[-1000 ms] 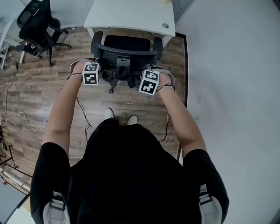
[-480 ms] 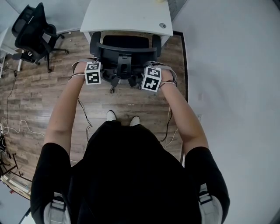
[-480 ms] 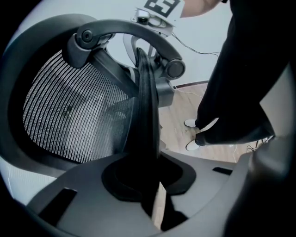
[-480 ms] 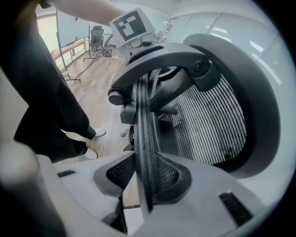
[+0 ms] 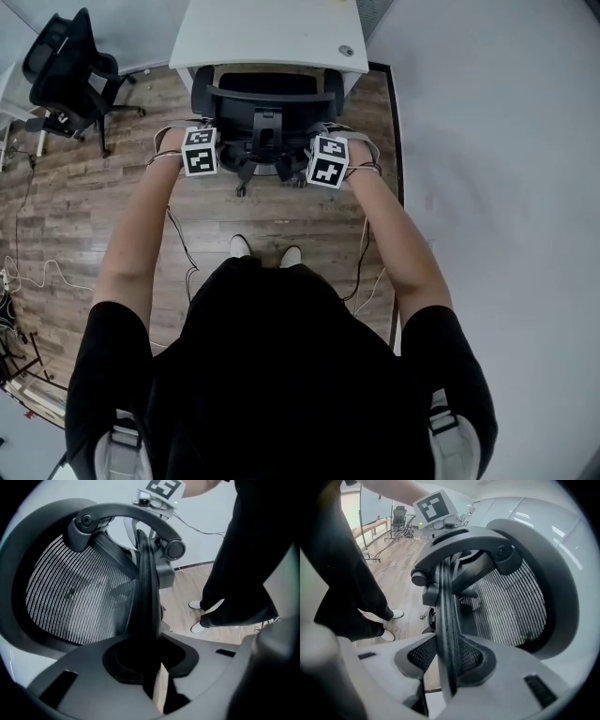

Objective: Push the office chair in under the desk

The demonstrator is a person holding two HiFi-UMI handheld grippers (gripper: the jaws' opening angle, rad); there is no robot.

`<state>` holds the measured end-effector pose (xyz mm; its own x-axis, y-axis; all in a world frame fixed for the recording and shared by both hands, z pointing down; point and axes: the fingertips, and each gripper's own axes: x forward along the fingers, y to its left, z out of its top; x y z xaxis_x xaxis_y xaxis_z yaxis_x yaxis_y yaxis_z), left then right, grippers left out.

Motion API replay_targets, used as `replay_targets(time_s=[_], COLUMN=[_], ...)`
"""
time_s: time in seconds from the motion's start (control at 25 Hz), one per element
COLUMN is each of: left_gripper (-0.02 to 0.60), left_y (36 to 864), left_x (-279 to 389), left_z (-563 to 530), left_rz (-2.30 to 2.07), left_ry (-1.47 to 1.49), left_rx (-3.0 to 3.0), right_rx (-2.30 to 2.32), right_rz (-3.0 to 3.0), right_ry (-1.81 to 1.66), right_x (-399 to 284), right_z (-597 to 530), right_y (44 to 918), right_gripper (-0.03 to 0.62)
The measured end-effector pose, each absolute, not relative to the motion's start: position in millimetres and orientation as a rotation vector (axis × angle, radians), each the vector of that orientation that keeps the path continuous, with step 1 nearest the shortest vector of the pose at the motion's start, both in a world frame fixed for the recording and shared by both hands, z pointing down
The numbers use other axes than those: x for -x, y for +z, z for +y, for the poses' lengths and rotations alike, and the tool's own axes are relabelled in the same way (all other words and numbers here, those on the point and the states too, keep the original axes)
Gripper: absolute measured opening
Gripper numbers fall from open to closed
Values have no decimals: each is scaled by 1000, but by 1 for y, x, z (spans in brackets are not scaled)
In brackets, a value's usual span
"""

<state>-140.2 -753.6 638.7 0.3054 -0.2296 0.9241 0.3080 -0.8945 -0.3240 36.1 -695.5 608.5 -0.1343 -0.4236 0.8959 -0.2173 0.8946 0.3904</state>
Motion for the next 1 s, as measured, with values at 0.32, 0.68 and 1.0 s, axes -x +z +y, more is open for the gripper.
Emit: replay_targets(time_s=[0.32, 0.68, 1.0], left_gripper=[198, 321, 324], left_y=[640, 633, 564], left_x=[146, 149, 127], left_z=[-739, -727, -742], left_rz=[-181, -274, 96], left_ry=[-1631, -1666, -1281], left_rx=[2129, 2224, 2420], right_rx=[-570, -606, -814], right_rz=[-1820, -1896, -2111], right_ry=[-158, -154, -153], right_x=[-29, -23, -18], right_z=[-688, -667, -663], right_y=[586, 550, 501], right_gripper=[163, 176, 176])
